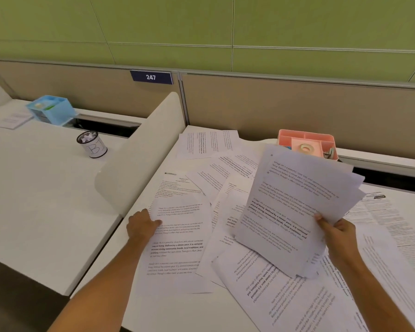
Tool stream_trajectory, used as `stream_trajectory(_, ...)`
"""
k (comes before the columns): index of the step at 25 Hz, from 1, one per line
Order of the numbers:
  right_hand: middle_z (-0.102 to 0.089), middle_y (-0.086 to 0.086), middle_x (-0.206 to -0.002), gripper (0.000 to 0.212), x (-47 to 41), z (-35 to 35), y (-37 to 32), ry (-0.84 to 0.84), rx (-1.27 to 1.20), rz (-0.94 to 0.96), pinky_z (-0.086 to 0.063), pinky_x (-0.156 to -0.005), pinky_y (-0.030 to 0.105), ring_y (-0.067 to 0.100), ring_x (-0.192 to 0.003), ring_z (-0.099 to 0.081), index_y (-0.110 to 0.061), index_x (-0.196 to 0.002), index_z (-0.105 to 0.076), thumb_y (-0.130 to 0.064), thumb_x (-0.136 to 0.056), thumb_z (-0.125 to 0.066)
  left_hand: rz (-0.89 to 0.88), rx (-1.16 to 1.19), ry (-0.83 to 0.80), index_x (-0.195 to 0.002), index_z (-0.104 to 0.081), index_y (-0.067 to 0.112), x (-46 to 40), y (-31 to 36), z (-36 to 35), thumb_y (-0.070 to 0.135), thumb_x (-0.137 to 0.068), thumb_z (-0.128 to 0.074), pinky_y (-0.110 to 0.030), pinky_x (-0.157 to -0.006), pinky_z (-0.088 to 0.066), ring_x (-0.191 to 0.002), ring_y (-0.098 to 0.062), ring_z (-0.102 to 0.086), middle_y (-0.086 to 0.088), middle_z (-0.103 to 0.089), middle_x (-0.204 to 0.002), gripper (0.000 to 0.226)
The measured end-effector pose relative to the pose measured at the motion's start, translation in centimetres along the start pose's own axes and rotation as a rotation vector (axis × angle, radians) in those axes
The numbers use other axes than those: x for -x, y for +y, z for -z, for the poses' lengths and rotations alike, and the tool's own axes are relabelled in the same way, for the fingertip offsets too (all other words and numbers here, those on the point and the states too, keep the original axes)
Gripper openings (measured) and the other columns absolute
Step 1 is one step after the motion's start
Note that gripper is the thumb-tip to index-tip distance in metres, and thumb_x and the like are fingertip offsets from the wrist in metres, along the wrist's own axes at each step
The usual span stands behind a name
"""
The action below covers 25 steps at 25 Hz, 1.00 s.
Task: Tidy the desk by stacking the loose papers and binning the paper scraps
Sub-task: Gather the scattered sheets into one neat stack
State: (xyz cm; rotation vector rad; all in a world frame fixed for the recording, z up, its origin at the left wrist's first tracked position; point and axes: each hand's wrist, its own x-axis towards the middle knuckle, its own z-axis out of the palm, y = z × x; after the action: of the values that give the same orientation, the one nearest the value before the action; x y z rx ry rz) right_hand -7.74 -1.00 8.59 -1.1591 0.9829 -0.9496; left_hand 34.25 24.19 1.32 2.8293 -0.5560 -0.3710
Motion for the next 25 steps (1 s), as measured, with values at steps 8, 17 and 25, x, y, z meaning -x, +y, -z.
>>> stream_trajectory(8,-0.076,-0.008,-0.081,0.06,0.0,0.0,0.5,-0.007,-0.011,-0.028,-0.057,-0.057,0.02,0.022,-0.081,-0.072,-0.014,-0.091,-0.066,-0.055,-0.051,-0.083,0.08,-0.032,0.05,-0.114,-0.055,0.004,1.8,2.0,-0.3,0.048,-0.08,-0.073,-0.042,-0.082,-0.05,-0.11,-0.033,-0.054,-0.016,-0.059,-0.115,0.06)
stream_trajectory(17,-0.075,-0.005,-0.076,0.005,-0.3,0.1,1.1,0.051,0.014,-0.084,-0.055,-0.052,0.018,0.021,-0.084,-0.068,-0.014,-0.088,-0.065,-0.009,-0.088,-0.064,0.309,0.087,-0.055,-0.113,-0.059,0.002,0.4,3.1,0.7,0.03,-0.073,-0.084,-0.048,-0.091,-0.048,-0.114,-0.038,-0.052,-0.018,-0.047,-0.126,0.055)
stream_trajectory(25,-0.077,-0.005,-0.082,0.087,-0.1,0.4,0.8,-0.03,-0.003,-0.08,-0.059,-0.059,0.025,0.015,-0.074,-0.074,-0.014,-0.092,-0.068,-0.069,-0.026,-0.085,-0.063,0.415,0.082,-0.094,-0.066,0.003,0.5,5.4,2.1,0.017,-0.087,-0.067,-0.034,-0.071,-0.049,-0.086,-0.027,-0.063,-0.006,-0.066,-0.095,0.016)
